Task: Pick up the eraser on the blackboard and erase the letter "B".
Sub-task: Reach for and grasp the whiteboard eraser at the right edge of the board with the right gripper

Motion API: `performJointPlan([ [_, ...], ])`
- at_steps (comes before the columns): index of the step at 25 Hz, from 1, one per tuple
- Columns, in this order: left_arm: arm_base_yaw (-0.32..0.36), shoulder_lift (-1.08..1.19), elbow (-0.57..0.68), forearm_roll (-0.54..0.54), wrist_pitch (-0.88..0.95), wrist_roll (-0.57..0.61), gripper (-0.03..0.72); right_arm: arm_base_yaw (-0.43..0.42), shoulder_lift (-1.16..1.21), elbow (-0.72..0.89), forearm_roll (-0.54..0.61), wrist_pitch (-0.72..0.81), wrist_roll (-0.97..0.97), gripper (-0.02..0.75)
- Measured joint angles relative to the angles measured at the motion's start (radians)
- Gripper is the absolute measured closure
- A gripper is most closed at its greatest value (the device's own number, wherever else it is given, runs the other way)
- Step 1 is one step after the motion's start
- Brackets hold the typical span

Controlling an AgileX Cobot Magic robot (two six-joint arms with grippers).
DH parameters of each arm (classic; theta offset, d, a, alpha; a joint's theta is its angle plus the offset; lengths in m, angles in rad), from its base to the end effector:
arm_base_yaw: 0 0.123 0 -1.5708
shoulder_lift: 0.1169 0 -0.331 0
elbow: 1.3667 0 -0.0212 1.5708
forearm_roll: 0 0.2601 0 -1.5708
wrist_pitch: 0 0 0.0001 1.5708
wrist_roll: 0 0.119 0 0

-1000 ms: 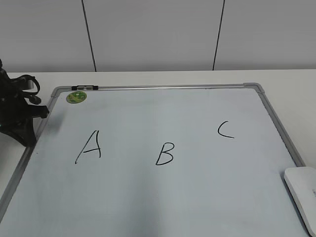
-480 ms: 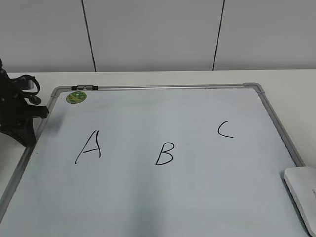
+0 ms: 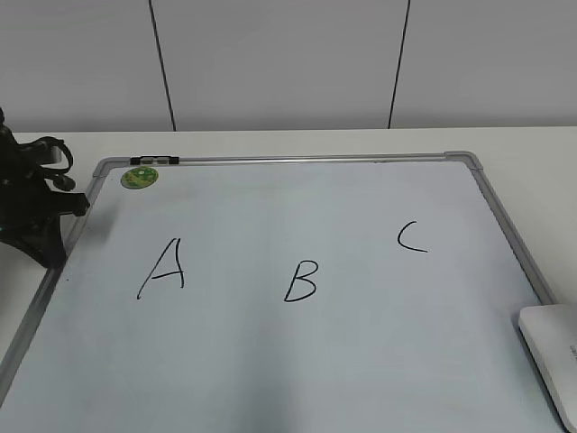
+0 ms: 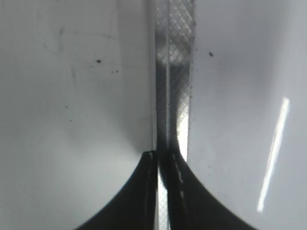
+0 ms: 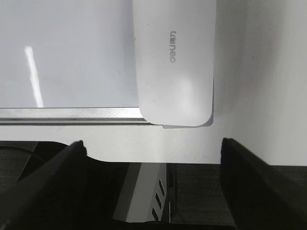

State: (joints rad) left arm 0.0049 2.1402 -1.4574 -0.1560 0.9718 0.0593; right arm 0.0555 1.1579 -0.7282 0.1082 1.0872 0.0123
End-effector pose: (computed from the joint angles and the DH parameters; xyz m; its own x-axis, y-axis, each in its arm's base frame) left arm 0.4380 -0.0131 0.1327 -0.9994 -0.0338 -0.0054 -0.0328 0.9912 -0.1285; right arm 0.1715 0.0209 0.2550 -0.9906 0.0075 -0.1368 -0.0068 0.9946 0.1034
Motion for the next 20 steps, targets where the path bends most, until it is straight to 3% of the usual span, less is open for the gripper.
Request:
performJointPlan([
  [20, 0.000, 0.000, 0.000, 0.000, 0.000, 0.000, 0.657, 0.000, 0.305, -0.014, -0.008, -0.163, -0.001, 0.087],
])
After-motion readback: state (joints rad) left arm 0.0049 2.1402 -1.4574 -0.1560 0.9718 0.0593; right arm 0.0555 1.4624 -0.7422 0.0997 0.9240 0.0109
